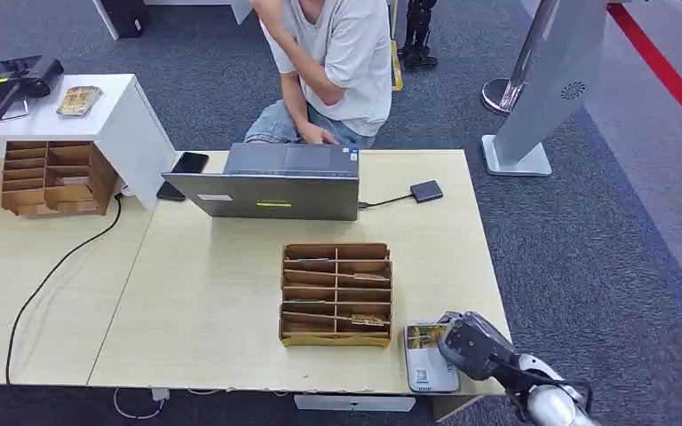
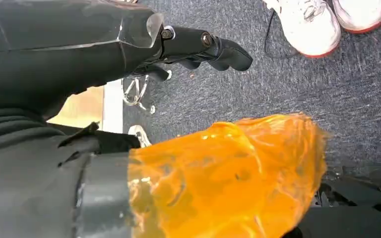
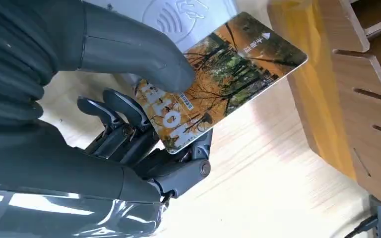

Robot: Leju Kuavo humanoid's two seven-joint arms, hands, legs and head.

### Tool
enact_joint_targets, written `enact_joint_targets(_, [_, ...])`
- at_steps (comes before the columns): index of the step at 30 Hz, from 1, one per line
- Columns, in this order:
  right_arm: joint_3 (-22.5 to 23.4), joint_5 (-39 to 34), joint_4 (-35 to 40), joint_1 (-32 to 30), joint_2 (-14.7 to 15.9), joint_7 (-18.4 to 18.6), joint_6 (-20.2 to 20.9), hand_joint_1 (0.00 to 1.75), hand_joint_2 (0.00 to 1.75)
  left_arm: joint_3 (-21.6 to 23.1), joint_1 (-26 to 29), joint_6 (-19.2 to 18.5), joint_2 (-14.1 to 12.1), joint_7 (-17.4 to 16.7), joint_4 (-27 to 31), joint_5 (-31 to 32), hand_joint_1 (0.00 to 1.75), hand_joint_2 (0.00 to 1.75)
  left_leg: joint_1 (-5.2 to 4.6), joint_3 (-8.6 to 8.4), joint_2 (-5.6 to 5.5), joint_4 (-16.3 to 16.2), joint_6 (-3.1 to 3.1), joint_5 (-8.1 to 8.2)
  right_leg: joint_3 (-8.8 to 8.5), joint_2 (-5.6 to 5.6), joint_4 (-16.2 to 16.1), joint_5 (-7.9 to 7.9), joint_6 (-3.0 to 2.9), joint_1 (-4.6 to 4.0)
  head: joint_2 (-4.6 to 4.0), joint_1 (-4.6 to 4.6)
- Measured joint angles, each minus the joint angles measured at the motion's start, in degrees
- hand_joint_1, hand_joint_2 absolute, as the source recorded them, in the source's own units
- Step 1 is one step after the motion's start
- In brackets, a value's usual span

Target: Pass the card to the sensor for recognition and then transmit it.

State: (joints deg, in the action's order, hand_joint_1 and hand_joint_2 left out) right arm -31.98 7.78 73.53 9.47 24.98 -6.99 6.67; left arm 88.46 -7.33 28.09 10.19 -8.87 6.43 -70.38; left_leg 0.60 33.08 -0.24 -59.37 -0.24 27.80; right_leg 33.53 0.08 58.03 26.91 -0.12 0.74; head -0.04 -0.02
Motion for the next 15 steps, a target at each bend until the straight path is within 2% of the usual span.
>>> enact_joint_targets(15, [-0.89, 0.0, -0.72, 0.87, 0.0, 0.0, -0.07, 1.75, 1.75, 0.0, 0.0, 0.02, 0.0, -0.07, 0.0, -0.09, 0.0, 0.0, 0.0, -0.01, 0.0, 0.0, 0.0, 0.0, -0.01, 0.0, 0.0, 0.0, 0.0, 0.0, 0.0, 0.0])
